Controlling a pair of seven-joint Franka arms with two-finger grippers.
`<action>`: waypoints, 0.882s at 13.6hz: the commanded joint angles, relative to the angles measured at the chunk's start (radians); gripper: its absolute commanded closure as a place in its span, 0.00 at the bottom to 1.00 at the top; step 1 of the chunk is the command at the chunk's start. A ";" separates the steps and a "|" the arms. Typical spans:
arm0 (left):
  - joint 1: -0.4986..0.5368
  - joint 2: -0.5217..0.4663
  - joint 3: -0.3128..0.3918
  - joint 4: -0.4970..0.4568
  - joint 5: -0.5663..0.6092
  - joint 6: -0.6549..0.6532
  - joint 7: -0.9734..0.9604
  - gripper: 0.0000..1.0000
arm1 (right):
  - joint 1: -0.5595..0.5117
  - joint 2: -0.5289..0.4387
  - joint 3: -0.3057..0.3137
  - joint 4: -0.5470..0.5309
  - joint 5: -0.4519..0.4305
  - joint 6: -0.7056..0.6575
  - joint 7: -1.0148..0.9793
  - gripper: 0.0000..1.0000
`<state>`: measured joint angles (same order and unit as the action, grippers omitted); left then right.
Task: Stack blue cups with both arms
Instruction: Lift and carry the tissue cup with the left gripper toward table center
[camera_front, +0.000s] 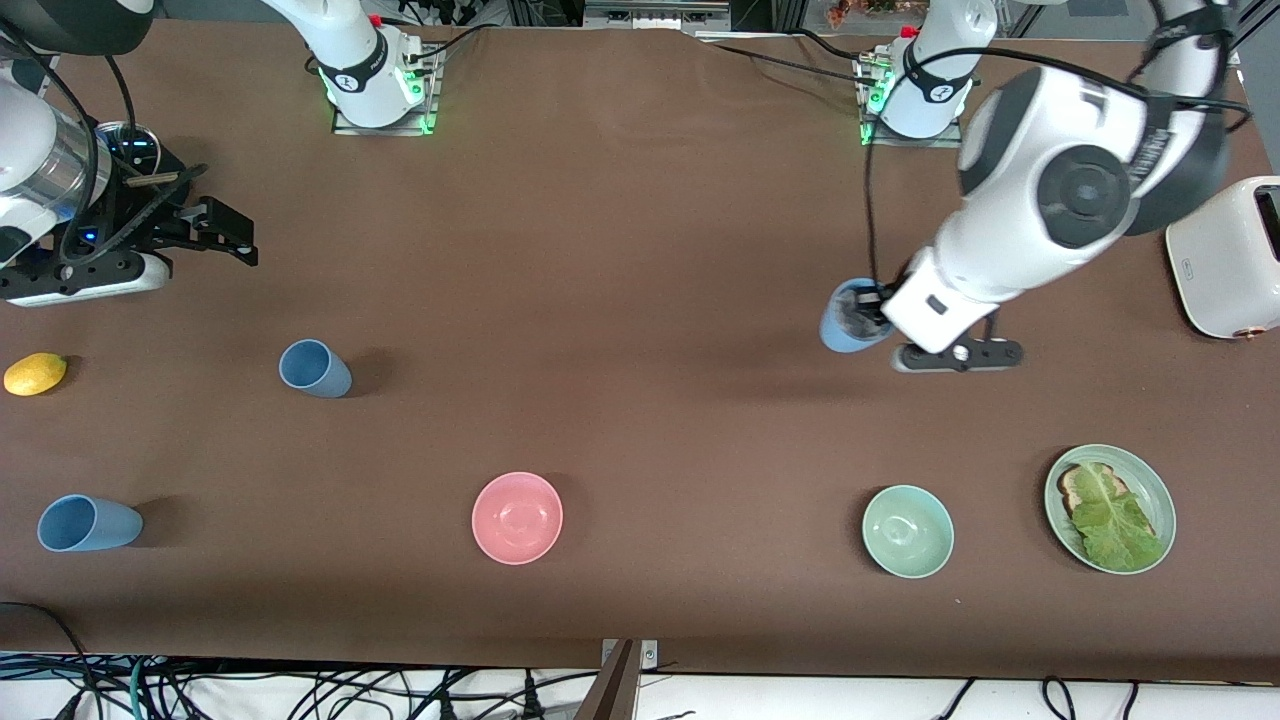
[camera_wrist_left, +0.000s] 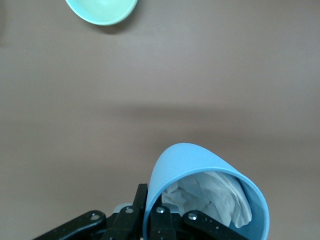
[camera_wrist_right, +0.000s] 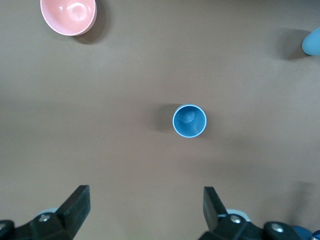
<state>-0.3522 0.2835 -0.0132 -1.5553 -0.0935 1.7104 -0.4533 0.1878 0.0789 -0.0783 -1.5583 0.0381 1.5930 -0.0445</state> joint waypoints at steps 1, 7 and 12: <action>-0.097 0.063 0.016 0.077 -0.034 -0.023 -0.178 1.00 | 0.001 -0.007 0.000 0.006 0.013 0.001 0.011 0.00; -0.260 0.192 0.018 0.153 -0.069 0.115 -0.529 1.00 | 0.016 -0.004 0.002 0.003 0.009 0.015 0.009 0.00; -0.333 0.287 0.019 0.153 -0.066 0.308 -0.703 1.00 | 0.015 -0.007 -0.006 0.006 0.022 0.021 0.009 0.00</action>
<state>-0.6524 0.5237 -0.0129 -1.4473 -0.1365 1.9800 -1.0991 0.2024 0.0794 -0.0786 -1.5577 0.0390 1.6059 -0.0429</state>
